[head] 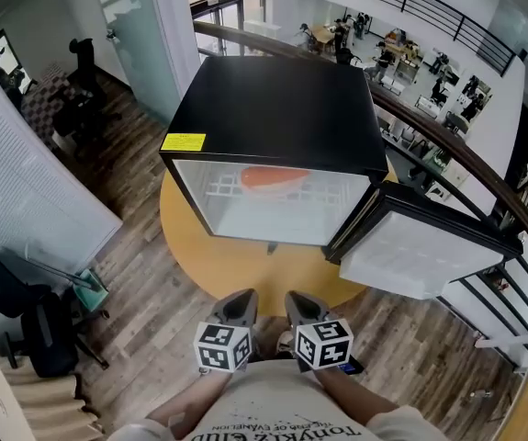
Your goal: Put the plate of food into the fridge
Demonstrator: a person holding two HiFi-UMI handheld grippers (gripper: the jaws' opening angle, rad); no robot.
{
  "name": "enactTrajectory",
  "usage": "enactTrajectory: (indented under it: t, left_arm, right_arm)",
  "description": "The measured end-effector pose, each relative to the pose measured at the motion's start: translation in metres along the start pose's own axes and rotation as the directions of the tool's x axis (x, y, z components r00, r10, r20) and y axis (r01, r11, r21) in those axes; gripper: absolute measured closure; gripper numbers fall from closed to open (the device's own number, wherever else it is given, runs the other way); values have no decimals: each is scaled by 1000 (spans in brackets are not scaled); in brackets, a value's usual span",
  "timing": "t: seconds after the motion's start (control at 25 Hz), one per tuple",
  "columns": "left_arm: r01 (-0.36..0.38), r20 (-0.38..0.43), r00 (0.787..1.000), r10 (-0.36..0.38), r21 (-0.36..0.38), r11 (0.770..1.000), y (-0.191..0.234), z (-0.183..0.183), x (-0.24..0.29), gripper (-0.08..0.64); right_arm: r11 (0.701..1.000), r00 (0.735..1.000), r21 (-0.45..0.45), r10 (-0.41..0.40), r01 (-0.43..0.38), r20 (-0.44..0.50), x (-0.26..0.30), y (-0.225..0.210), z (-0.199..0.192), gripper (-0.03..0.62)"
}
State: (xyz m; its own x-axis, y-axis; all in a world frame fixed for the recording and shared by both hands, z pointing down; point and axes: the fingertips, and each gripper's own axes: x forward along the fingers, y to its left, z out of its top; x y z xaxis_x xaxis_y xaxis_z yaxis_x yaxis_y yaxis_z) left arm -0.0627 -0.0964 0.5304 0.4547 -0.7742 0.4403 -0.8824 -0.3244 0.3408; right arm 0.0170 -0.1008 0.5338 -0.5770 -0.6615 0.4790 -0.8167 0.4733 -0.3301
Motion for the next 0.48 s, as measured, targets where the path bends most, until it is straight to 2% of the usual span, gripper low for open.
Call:
enactTrajectory:
  t: [0.48]
  left_arm:
    - [-17, -1, 1000, 17, 7, 1000, 0, -3, 1, 535]
  right_arm:
    - [1000, 1000, -14, 6, -6, -16, 2, -3, -3, 565]
